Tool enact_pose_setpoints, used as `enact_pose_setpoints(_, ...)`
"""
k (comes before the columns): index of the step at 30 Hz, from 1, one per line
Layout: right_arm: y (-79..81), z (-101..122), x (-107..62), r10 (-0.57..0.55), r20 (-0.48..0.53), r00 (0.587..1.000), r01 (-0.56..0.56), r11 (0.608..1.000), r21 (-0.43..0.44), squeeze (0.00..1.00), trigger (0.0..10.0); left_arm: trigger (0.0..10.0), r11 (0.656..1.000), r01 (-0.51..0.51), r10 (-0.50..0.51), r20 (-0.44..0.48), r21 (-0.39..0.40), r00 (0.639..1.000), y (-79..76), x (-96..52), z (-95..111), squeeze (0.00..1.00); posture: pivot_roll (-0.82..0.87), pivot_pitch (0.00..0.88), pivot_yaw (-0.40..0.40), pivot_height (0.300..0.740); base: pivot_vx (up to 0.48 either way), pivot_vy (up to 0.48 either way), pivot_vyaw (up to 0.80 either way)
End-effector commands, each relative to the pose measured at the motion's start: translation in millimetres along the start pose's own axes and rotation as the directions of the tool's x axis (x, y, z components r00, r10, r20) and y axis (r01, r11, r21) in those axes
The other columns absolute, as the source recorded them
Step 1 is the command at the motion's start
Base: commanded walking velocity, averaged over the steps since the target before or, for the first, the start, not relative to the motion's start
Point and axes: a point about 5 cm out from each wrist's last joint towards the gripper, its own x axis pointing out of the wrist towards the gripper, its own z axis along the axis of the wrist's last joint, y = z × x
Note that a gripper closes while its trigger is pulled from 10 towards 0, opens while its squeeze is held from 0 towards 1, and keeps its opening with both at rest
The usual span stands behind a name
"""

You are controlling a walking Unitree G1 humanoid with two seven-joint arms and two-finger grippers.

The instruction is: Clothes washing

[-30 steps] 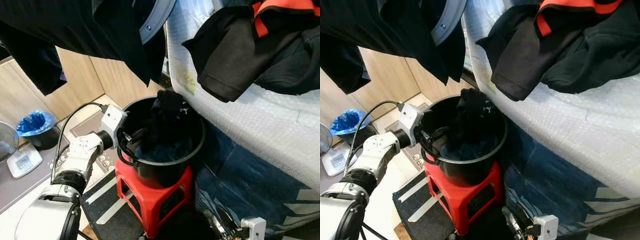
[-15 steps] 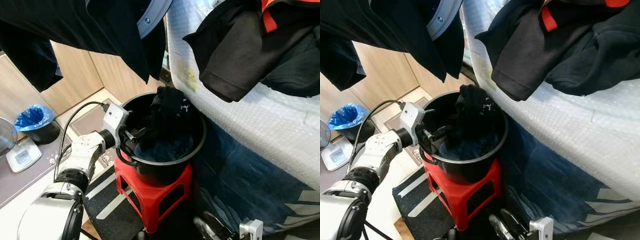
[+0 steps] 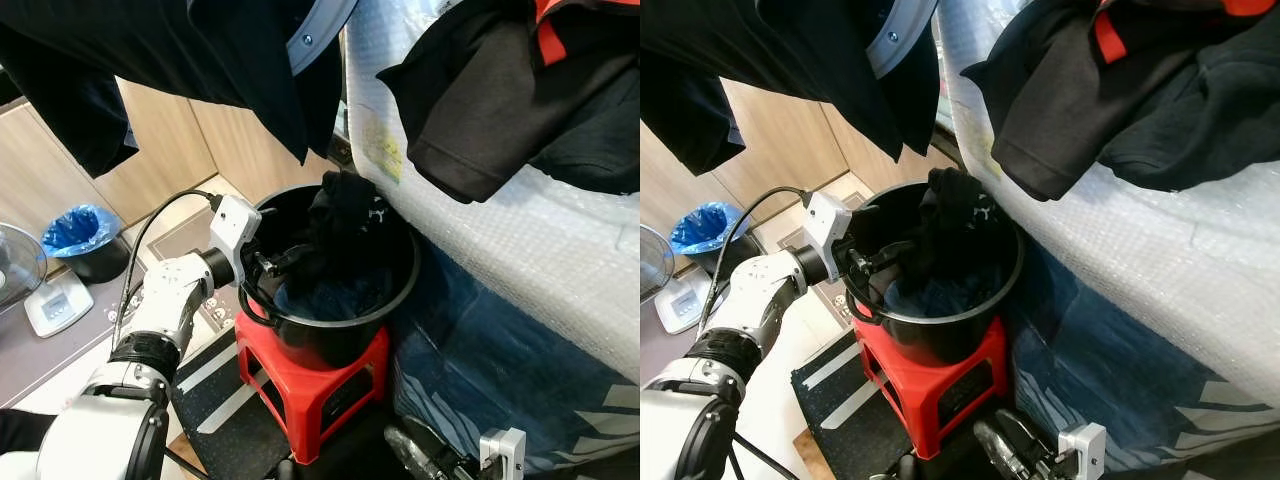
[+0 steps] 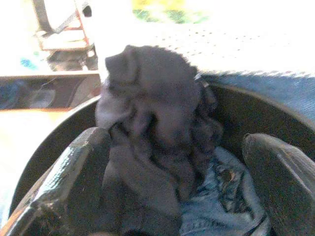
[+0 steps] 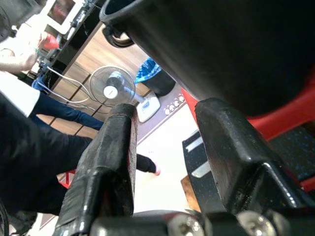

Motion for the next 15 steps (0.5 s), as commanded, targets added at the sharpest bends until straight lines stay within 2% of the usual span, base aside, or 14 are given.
enact_pose_setpoints(1, 3.4, -2.7, -4.4, -0.011, -0.003, 1.000, 0.011, 1.000, 0.025, 0.00, 10.0, 10.0, 1.000, 0.008, -0.008, -0.013, -0.007, 1.000, -1.9, -6.4, -6.2, 0.00, -0.10, 0.294, 0.109, 0.740, 0.000, 0.000, 0.00)
enact_pose_setpoints(15, 1.4, -0.2, -7.0, -0.020, -0.013, 1.000, 0.020, 0.999, 0.027, 0.00, 10.0, 10.0, 0.999, 0.005, -0.006, -0.034, -0.032, 0.999, -4.6, -15.6, -14.1, 0.00, -0.10, 0.304, 0.096, 0.740, 0.000, 0.000, 0.00)
